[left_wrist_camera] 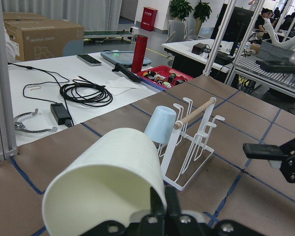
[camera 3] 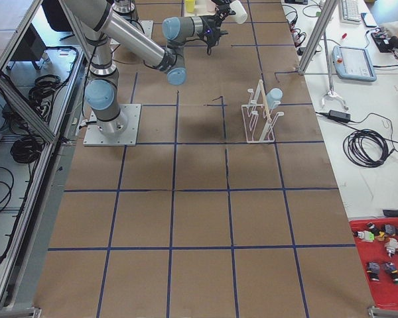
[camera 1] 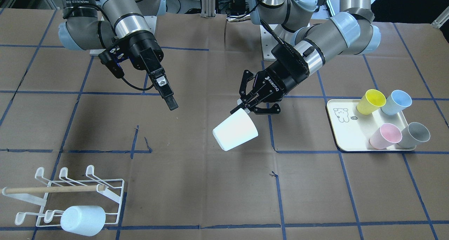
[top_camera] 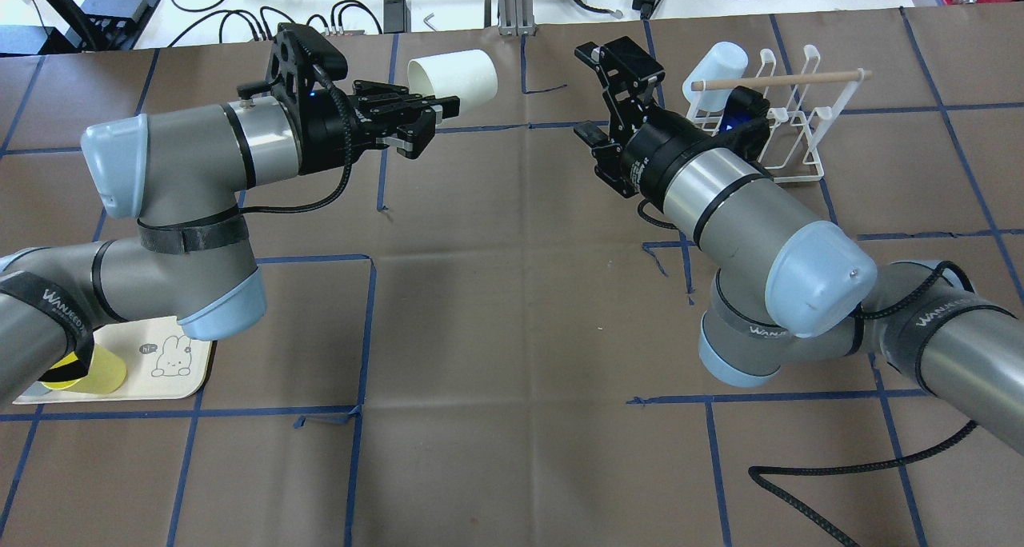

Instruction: Transfer IKEA cup to right arm and place on rack

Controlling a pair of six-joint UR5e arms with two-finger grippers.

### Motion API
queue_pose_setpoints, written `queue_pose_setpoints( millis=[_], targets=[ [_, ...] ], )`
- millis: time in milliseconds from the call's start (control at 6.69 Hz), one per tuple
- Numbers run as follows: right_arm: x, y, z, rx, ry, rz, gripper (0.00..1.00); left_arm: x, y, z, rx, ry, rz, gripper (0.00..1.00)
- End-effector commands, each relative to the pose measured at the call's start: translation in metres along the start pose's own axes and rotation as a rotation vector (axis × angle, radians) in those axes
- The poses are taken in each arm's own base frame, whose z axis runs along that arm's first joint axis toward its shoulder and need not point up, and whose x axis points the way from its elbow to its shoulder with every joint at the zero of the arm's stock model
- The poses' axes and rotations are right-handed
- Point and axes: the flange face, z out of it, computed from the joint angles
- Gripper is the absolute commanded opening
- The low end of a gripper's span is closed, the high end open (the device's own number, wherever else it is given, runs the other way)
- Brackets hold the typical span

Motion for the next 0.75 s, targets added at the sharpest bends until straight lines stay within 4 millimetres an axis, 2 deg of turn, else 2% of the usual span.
queue_pose_setpoints(
  millis=[0,299,598],
  targets=[
    [0.009,0.002,0.012,-0.016,0.1,0.04,1.0,0.0,0.001,0.001,0.003,0.001,0.004,0.01],
    [0.012,0.019,0.025,-0.057,0.153,0.06,1.0,0.0,0.001,0.001,0.003,0.001,0.004,0.01],
    [0.006,0.035,0.055,-0.1,0.153,0.044,1.0,0.0,0.001,0.001,0.003,0.002,0.004,0.01]
  ],
)
